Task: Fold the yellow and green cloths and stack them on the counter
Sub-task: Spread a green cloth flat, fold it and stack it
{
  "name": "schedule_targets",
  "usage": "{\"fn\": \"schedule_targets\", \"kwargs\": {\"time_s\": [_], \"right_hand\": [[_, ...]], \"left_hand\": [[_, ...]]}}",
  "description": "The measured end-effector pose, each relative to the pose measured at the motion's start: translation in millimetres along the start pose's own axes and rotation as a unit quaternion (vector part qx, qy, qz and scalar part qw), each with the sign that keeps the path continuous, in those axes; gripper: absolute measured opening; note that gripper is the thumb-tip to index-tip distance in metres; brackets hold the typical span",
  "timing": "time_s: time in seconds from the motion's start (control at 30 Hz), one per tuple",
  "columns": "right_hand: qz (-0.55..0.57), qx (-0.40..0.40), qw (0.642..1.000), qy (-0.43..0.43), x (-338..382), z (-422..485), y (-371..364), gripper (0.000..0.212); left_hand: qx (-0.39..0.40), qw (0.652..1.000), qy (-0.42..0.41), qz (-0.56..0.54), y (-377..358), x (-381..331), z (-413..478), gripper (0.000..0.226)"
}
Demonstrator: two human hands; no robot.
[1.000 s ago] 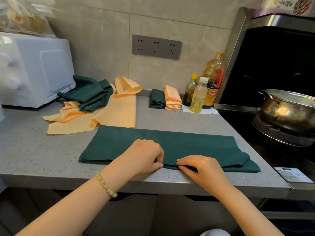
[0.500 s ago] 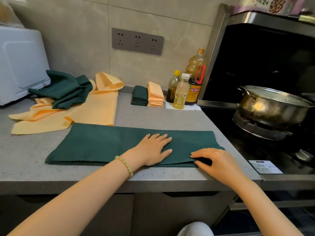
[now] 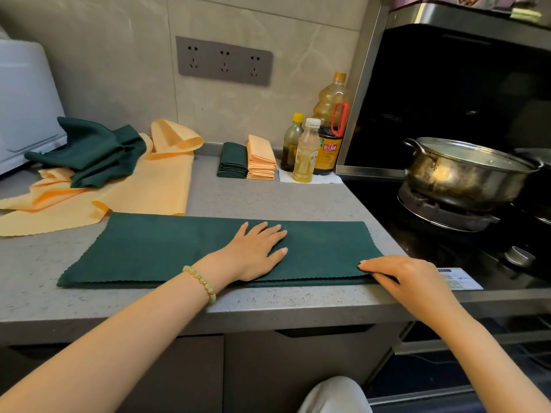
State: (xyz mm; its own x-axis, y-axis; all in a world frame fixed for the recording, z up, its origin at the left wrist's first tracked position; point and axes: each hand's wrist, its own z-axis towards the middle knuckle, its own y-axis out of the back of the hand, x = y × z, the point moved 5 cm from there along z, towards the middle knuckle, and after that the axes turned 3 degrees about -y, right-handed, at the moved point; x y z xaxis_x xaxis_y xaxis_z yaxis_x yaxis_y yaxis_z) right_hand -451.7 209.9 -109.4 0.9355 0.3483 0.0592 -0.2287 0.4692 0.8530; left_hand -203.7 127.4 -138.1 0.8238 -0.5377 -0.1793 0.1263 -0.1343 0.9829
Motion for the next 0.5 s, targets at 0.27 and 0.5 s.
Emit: {"fn": "schedule_targets", "kwargs": {"time_s": [0.27, 0.5], "right_hand": [[-0.003, 0.008, 1.000, -0.015, -2.7, -9.8, -5.6, 0.047], [-0.070, -0.109, 0.986, -0.101, 11.9, 3.8, 11.1, 0.047]], "left_hand": [[-0.038, 0.999, 0.023, -0.003, 4.9, 15.6, -2.8, 0.061], [-0.028, 0.997, 0.063, 0.018, -3.4, 31.1, -5.3, 0.061]]}}
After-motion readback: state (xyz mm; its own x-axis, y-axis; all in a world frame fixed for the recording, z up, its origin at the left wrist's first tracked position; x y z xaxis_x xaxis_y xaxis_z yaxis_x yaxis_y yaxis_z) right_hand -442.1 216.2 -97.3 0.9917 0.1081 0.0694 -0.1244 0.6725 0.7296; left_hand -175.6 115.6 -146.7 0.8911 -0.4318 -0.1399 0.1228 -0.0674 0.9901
